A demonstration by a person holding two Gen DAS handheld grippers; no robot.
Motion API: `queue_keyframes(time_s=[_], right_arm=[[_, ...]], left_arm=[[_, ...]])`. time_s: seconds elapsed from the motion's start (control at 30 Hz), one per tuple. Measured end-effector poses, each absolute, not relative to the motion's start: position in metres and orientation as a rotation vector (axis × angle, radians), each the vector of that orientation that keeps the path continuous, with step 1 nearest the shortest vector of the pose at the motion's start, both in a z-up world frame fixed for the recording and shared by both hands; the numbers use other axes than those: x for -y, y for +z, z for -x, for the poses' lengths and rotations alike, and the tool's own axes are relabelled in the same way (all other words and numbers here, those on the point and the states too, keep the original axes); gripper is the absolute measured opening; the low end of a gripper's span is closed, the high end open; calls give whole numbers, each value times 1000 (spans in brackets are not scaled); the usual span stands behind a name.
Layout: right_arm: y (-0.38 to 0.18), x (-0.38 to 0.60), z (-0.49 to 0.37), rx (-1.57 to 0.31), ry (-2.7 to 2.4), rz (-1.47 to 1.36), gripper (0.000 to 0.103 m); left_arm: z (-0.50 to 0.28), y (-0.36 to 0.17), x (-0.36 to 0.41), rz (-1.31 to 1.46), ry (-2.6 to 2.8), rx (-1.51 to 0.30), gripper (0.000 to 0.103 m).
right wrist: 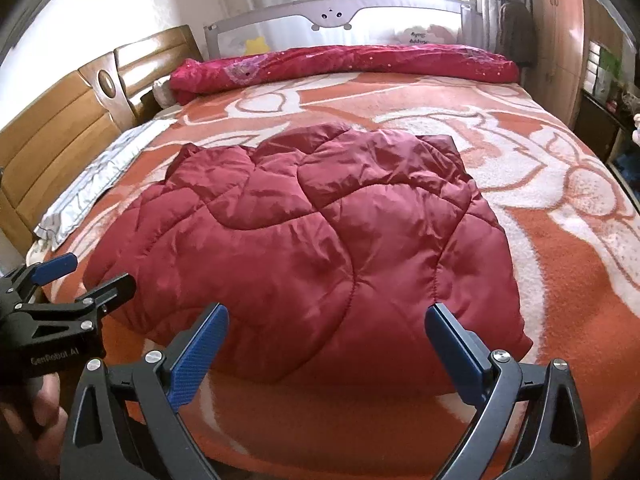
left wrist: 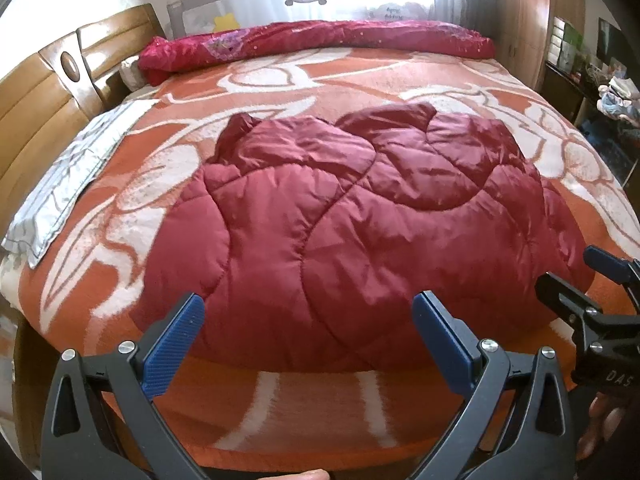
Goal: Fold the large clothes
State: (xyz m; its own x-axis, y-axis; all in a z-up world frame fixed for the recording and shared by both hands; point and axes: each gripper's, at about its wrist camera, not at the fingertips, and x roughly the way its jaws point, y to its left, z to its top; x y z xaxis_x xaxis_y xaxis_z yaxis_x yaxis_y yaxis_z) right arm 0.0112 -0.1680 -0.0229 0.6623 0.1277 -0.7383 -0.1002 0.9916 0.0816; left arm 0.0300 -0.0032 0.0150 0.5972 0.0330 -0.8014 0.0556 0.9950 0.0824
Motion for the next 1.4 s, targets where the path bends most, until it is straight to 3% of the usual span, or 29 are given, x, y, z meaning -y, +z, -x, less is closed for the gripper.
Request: queue_keyframes(time_s=[1.4], right_arm=[[-22,168,-18,-834,119,-41,100]], left_arm=[[-34,16,6,-84,-24,-946,103]])
